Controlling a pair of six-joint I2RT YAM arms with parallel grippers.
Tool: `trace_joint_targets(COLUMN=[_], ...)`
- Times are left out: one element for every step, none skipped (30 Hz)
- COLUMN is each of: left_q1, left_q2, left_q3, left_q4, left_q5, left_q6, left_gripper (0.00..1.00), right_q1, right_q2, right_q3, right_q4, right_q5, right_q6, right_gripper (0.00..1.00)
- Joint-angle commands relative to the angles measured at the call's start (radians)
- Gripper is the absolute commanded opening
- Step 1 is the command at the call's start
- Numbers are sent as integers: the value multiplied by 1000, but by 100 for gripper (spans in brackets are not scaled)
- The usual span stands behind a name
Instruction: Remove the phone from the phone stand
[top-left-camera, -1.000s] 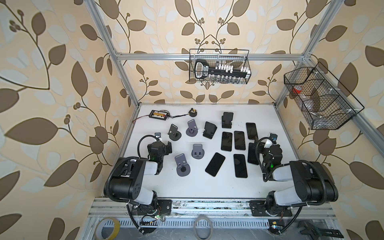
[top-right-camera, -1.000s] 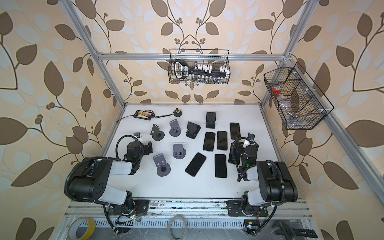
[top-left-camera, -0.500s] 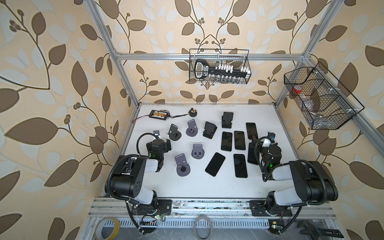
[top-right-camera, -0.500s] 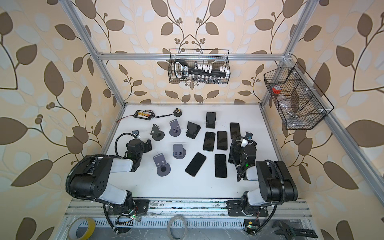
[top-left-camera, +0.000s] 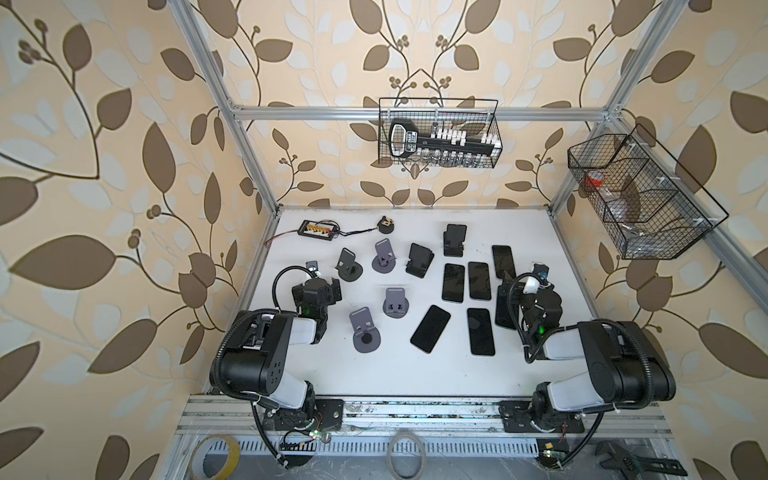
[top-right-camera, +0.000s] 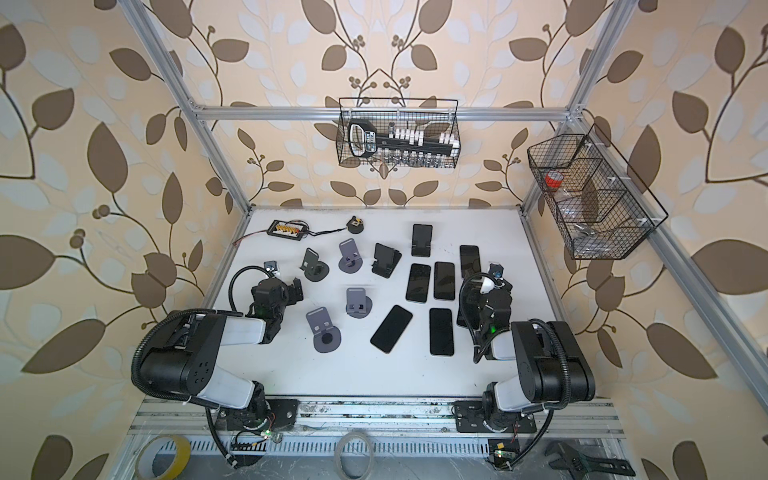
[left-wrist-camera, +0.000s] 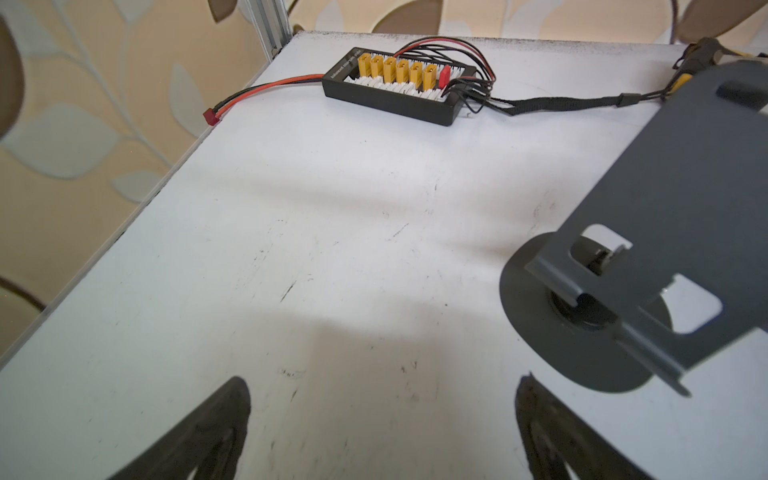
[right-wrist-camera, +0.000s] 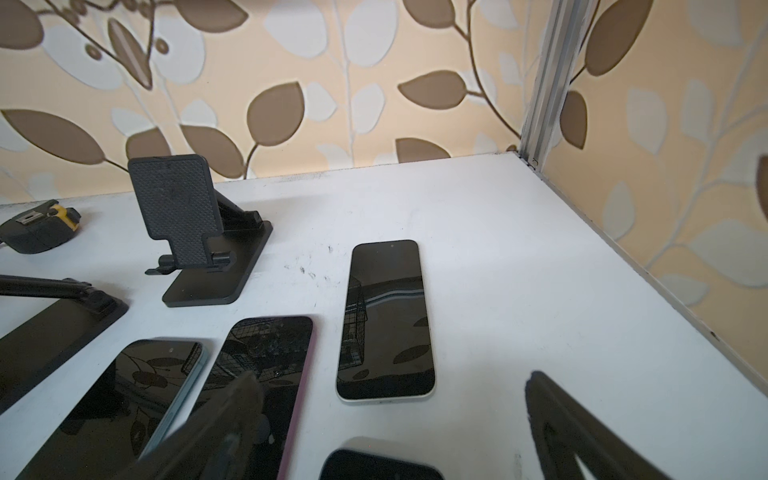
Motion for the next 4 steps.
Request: trace_joint_targets(left_q1=[-2, -2, -2, -2], left_q2=[-5, -5, -9, -12], left_q3=[24, 24, 20, 16], left_q4=[36, 37, 39, 45], left_q5=[-22, -22, -22, -22], left_q6=[-10, -9, -9, -7], left_gripper=[99, 99, 99, 99], right_q1=[2, 3, 2, 2], right_q2=[10, 12, 10, 12], right_q3=[20, 20, 20, 20], right_q4=[0, 1, 1, 1], right_q5=[-13, -12, -13, -12], right_q6=[-8, -8, -8, -7], right_gripper=[100, 100, 100, 100])
